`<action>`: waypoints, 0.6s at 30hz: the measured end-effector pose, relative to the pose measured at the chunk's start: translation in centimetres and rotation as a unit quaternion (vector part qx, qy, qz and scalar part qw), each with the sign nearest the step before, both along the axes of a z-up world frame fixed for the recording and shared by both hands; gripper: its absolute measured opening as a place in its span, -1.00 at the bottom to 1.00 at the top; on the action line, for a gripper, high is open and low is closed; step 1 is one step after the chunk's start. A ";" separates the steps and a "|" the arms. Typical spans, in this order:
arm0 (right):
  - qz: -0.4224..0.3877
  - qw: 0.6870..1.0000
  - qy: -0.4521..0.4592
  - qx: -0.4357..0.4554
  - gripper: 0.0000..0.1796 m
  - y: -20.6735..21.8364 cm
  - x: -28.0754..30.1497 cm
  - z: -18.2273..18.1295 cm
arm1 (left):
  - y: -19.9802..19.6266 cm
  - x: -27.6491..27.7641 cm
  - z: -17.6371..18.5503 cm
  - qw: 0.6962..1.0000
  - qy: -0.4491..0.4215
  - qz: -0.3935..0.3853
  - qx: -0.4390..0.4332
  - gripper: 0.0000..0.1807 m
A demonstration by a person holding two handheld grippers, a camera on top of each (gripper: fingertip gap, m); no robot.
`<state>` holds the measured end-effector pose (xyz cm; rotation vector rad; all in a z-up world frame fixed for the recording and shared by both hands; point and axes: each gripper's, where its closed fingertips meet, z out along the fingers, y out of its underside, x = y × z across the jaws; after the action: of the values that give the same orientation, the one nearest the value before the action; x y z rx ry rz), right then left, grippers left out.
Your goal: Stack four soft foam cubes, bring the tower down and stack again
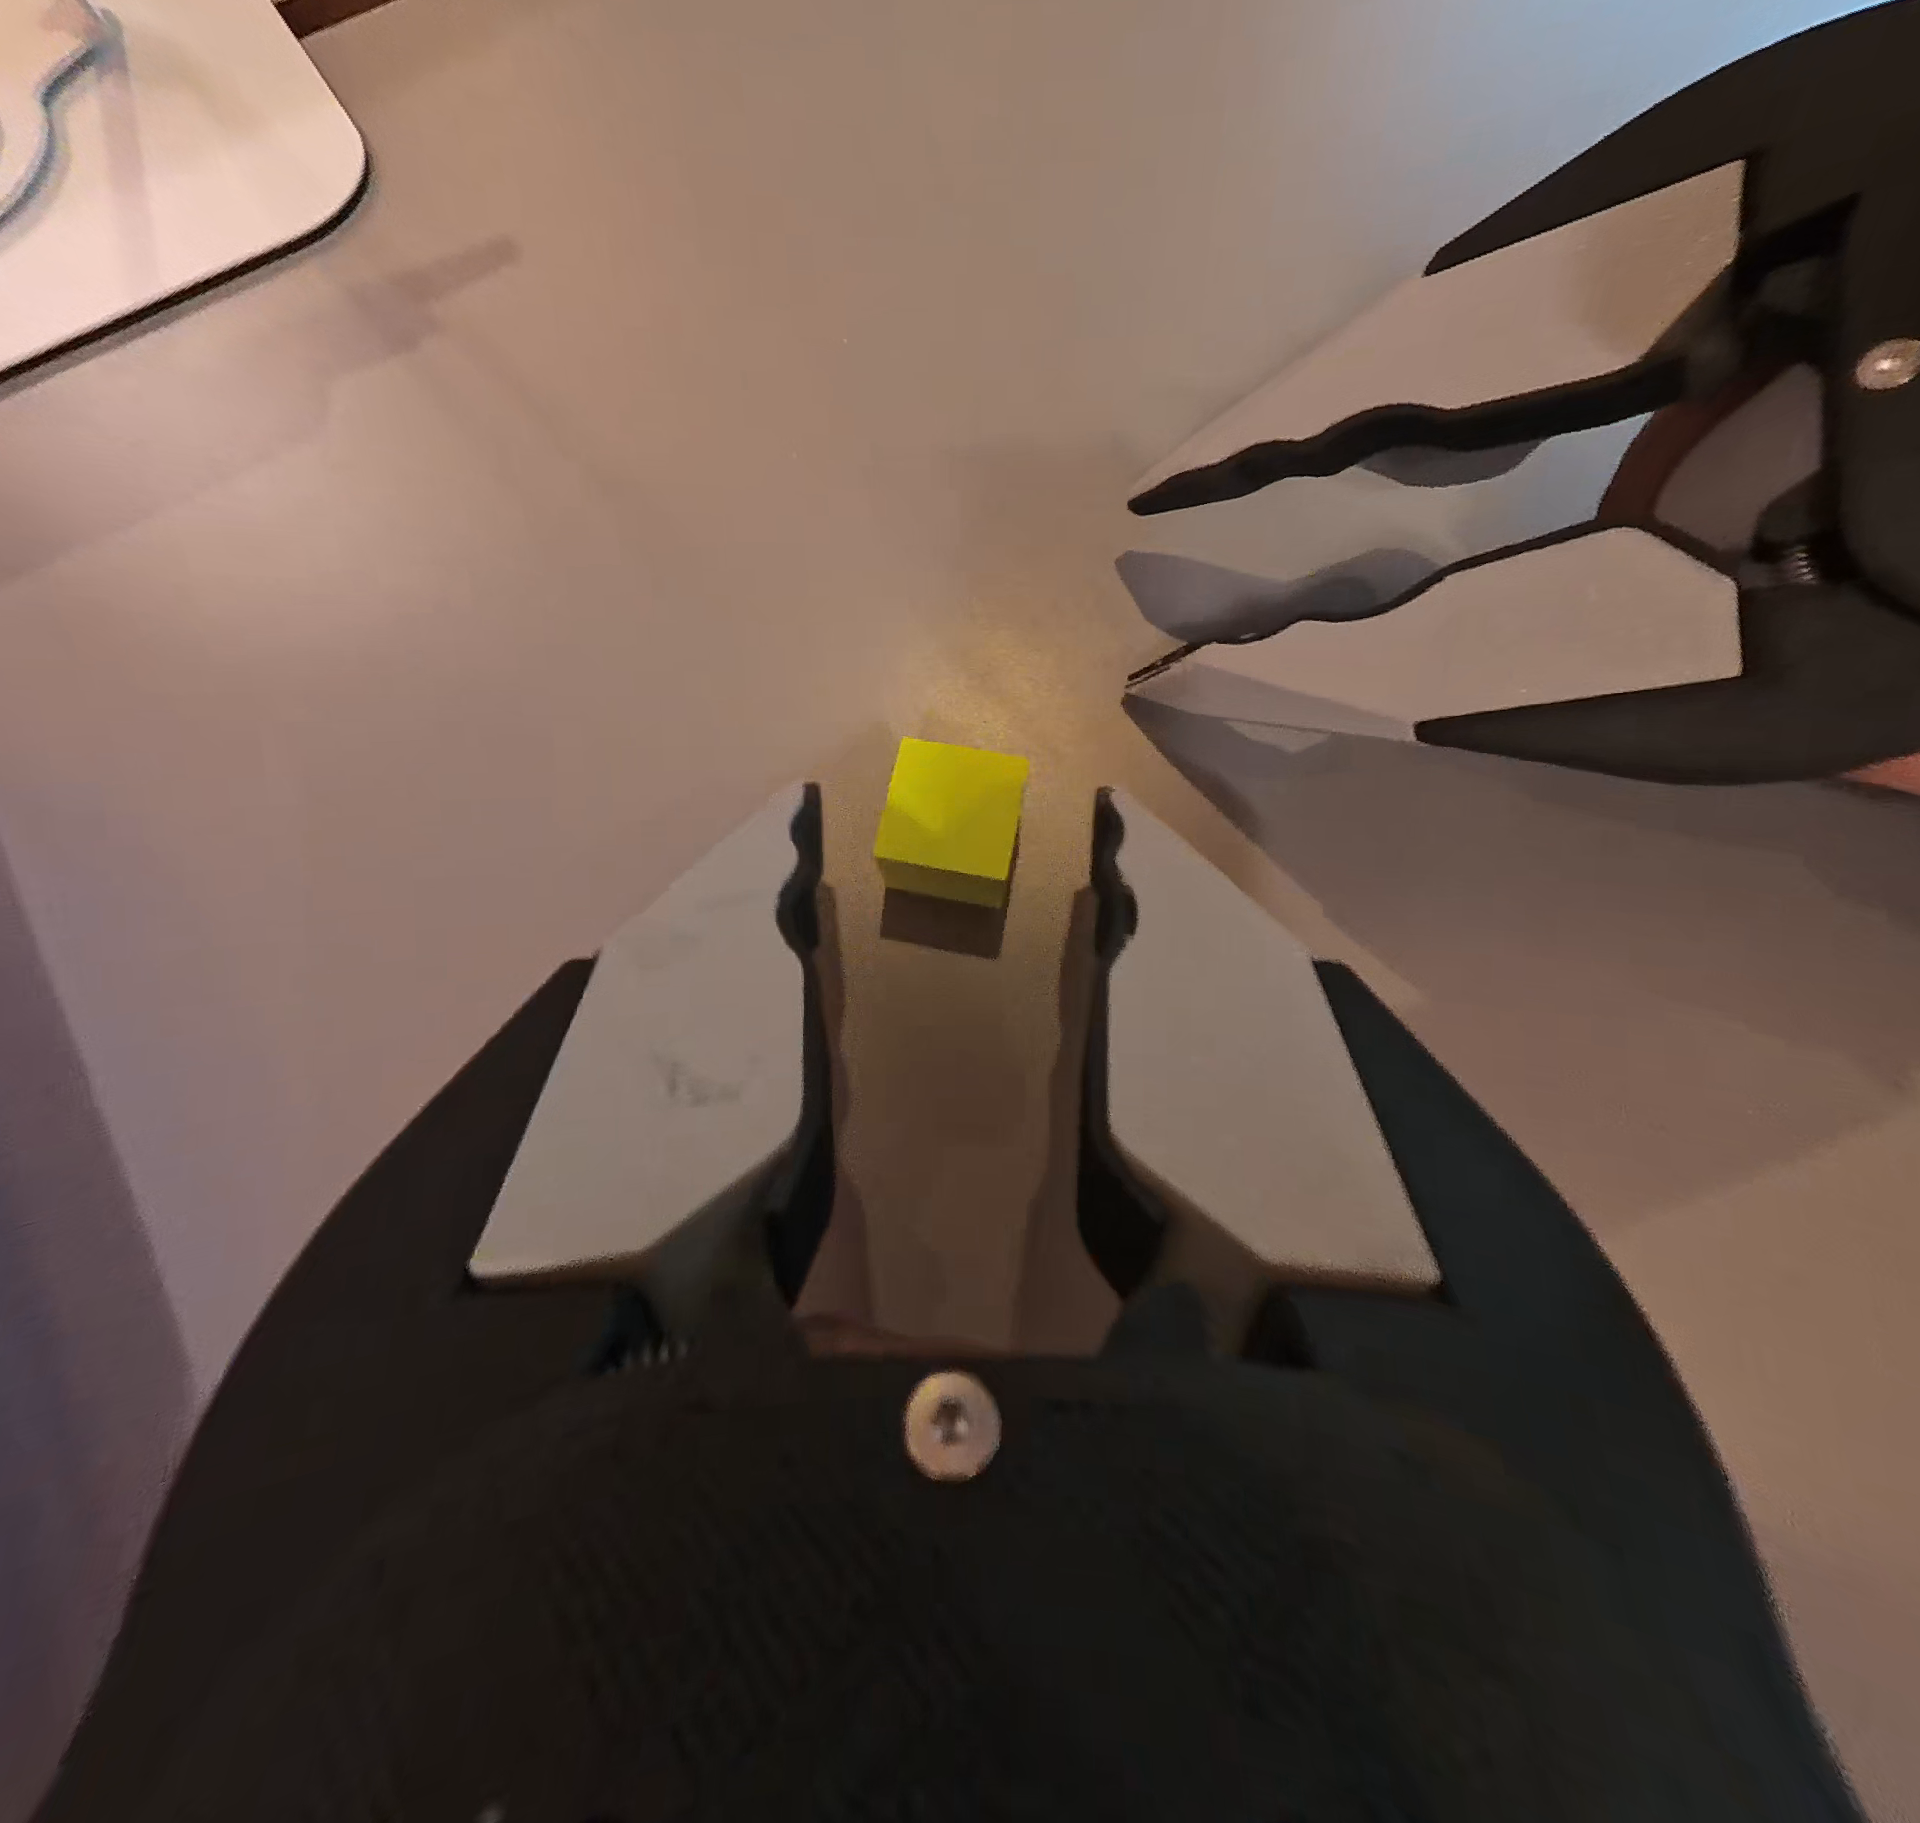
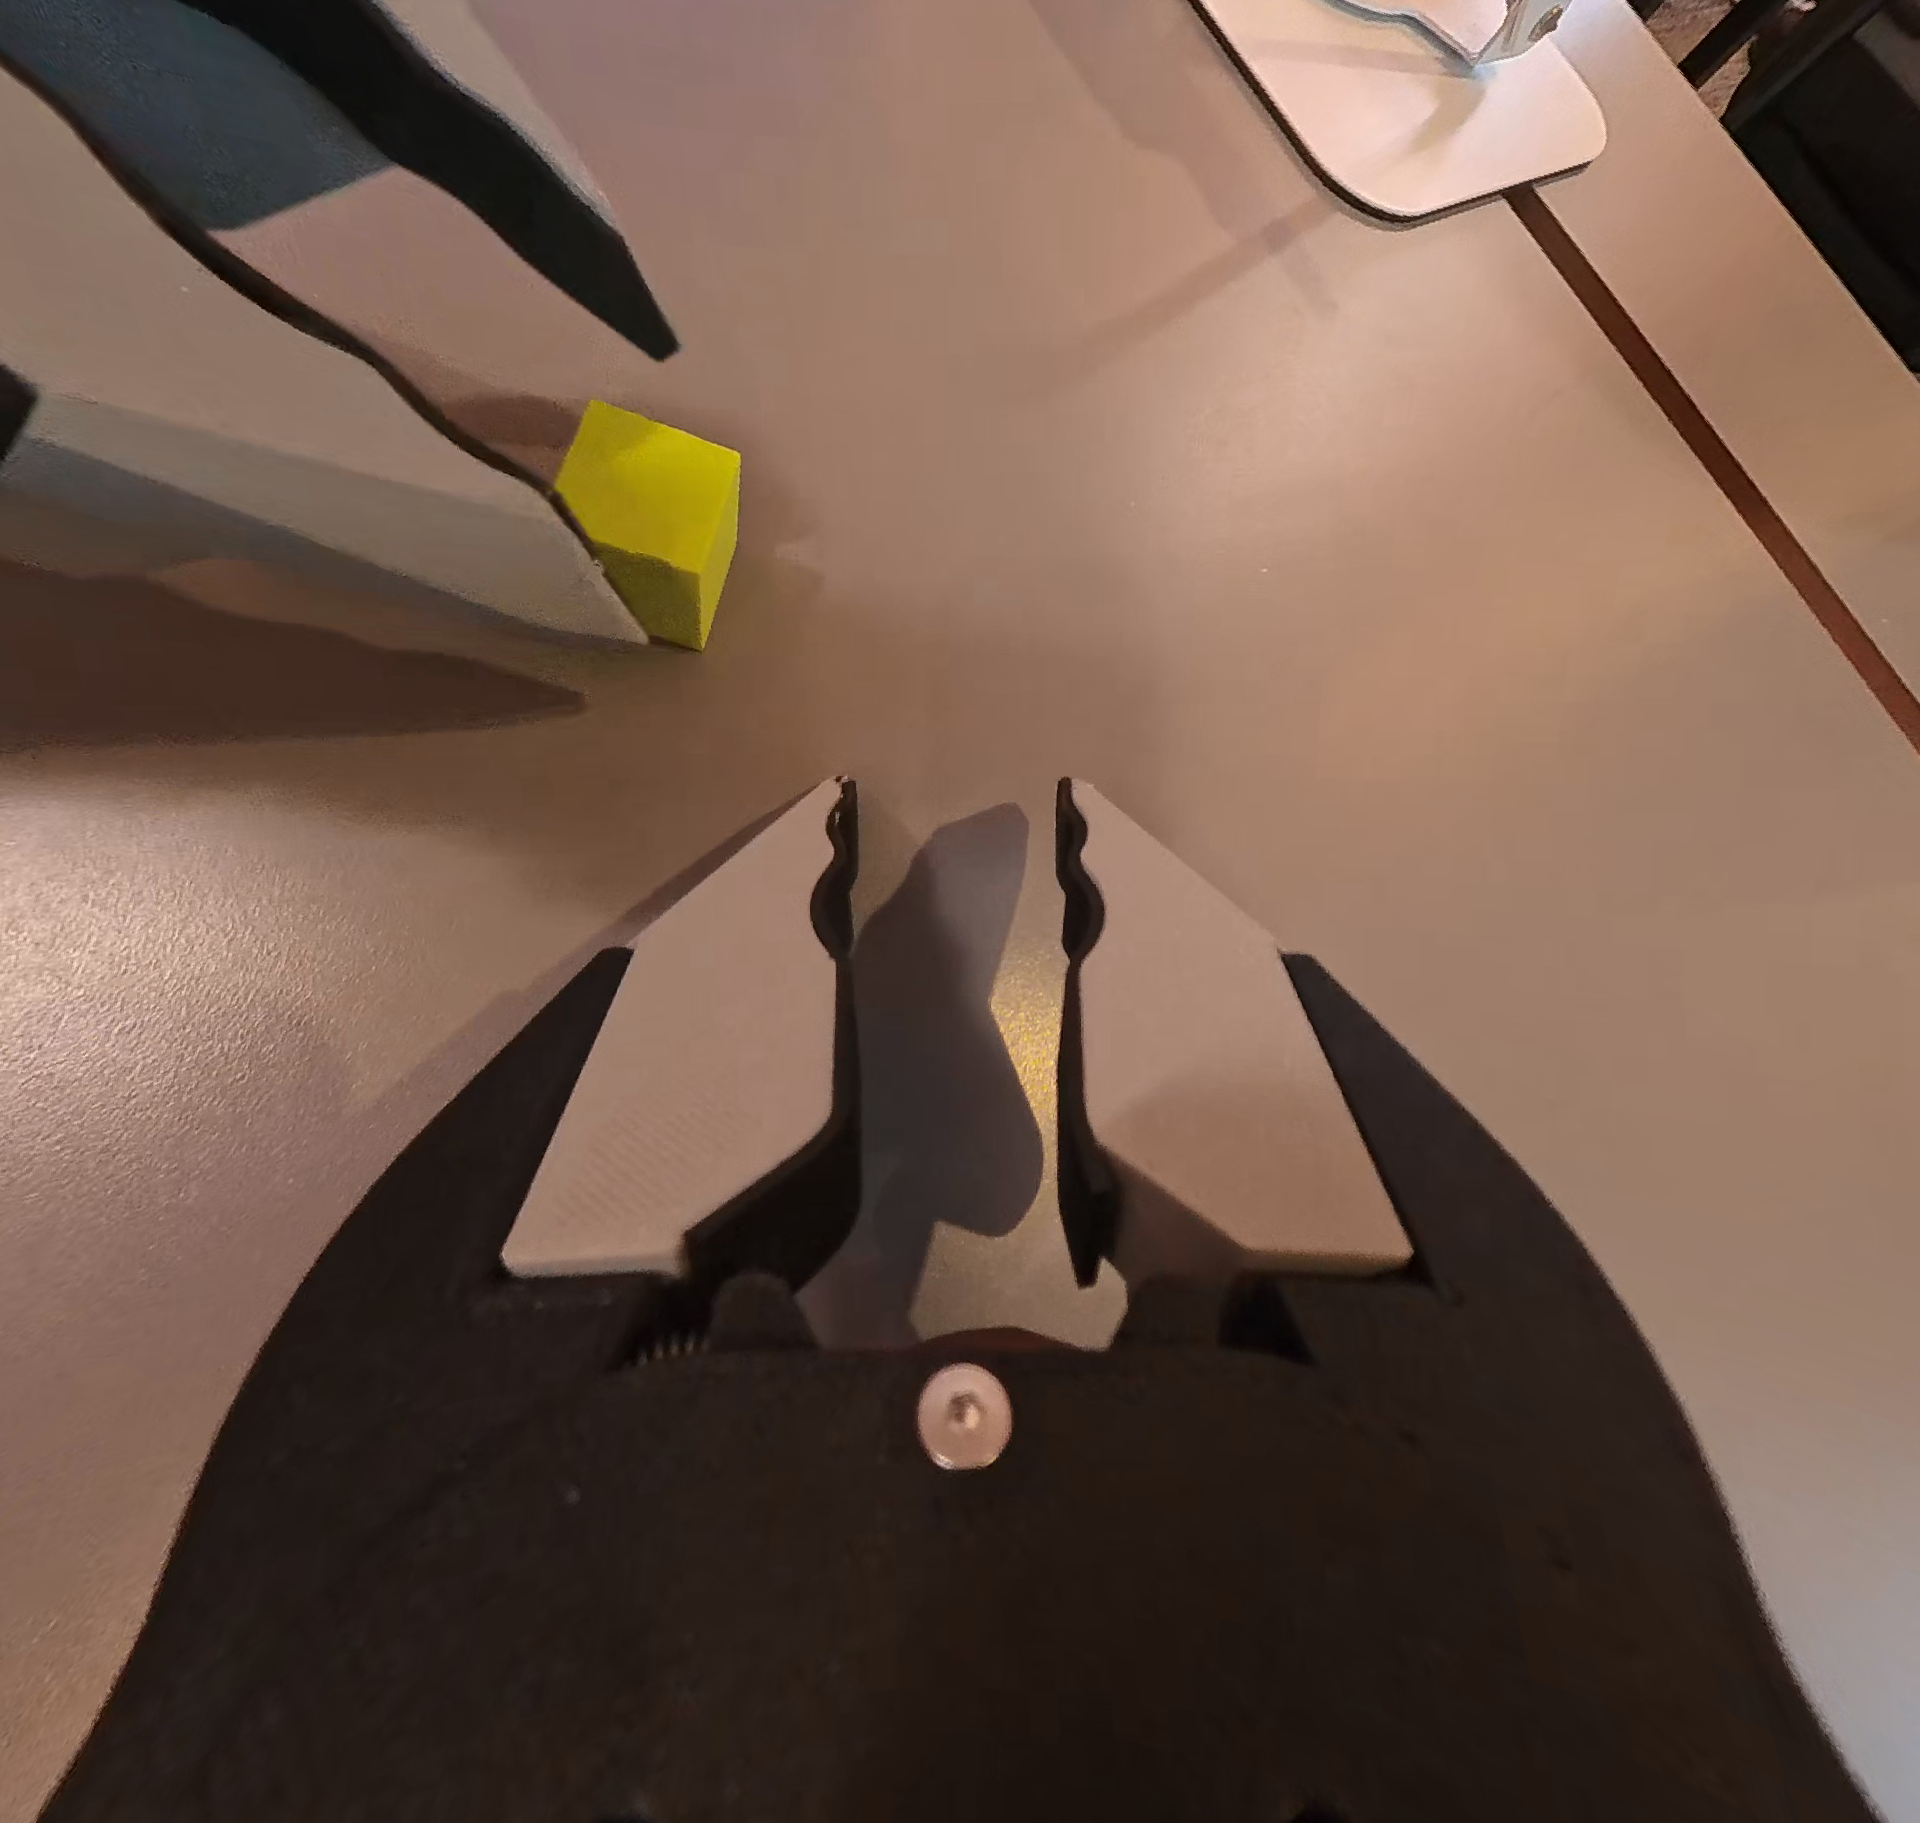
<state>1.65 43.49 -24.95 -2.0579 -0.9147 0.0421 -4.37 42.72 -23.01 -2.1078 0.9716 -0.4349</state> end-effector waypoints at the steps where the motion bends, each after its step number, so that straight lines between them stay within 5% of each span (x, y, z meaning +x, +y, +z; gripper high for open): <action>1: 0.000 1.000 0.000 0.000 -0.60 0.0 0.0 0.0 | 0.0 -0.1 0.1 1.000 0.002 0.001 0.005 -0.44; 18: -0.001 1.000 0.000 -0.001 -0.60 0.0 0.0 0.0 | 0.7 -3.6 1.4 0.998 -0.015 0.033 0.043 -0.42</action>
<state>1.64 43.47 -24.96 -2.0604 -0.9123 0.0407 -7.97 43.42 -21.57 -2.0434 0.8861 -0.3848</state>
